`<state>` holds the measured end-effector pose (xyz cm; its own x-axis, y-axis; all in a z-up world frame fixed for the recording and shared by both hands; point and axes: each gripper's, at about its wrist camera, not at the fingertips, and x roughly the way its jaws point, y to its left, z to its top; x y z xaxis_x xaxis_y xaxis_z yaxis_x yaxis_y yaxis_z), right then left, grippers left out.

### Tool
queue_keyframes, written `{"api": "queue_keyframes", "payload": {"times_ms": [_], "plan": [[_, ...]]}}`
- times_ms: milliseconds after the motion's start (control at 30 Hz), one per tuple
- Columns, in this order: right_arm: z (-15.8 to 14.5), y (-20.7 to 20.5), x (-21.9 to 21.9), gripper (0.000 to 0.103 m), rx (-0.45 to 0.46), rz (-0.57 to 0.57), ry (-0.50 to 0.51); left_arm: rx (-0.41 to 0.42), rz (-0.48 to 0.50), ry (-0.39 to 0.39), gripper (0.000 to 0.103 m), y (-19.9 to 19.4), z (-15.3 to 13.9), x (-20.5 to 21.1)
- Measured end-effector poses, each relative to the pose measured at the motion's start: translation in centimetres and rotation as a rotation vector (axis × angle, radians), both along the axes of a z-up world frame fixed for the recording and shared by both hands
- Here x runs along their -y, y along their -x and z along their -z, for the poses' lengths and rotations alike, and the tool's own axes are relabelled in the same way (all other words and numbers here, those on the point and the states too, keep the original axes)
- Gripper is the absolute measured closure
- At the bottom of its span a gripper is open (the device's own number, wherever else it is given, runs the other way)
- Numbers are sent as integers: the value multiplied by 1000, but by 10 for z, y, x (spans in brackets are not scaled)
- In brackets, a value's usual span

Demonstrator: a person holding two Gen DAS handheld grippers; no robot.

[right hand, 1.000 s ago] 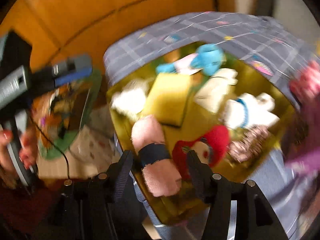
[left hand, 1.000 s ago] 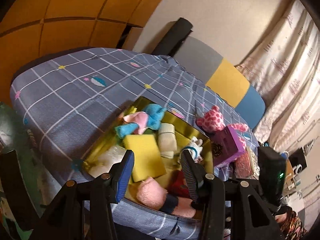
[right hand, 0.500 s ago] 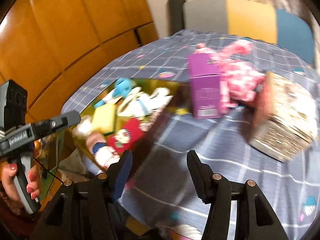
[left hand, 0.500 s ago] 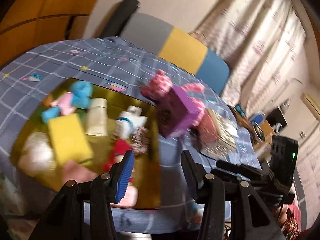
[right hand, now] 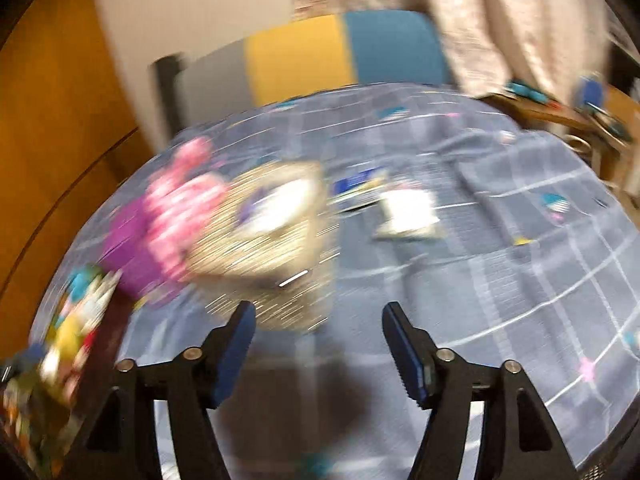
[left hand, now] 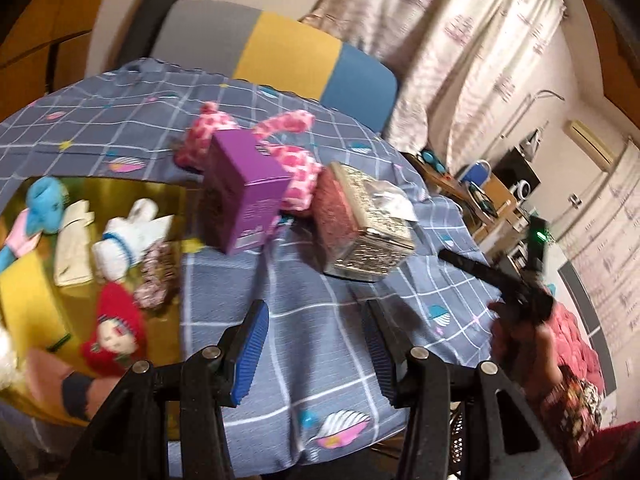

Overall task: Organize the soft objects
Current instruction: 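Move the right tool to the white printed paper packet and grasp it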

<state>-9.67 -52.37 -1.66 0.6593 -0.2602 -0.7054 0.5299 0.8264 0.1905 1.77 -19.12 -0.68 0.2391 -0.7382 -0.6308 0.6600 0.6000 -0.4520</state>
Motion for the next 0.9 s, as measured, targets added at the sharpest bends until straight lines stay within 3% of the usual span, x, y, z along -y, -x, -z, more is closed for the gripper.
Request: {"api": "queue_keyframes", "payload": {"times_ms": [167,267,467,567,700,767,867,900], "plan": [[21,-40,83,22,-52,163,-11,5,37,-23,54,-1,-7,35],[40,-80,116,19,-111,160,-3,1,50,-35,54,-4,-11,55],[85,-127,159,19,-187,181,-103,45,92,-60,54,-15,-29,97],[95,-131,165,20,-196,168,-122,76,116,-69,54,-22,-40,121],[94,-129,161,44,-197,116,-103,80,172,-86,53,-34,-48,161],[88,-120,157,46,-222,104,-80,52,214,-90,53,-41,-51,187],[78,-88,162,46,-181,96,-153,53,264,-117,52,-48,-55,224],[75,-75,164,46,-170,102,-172,59,292,-134,48,-49,-56,241]]}}
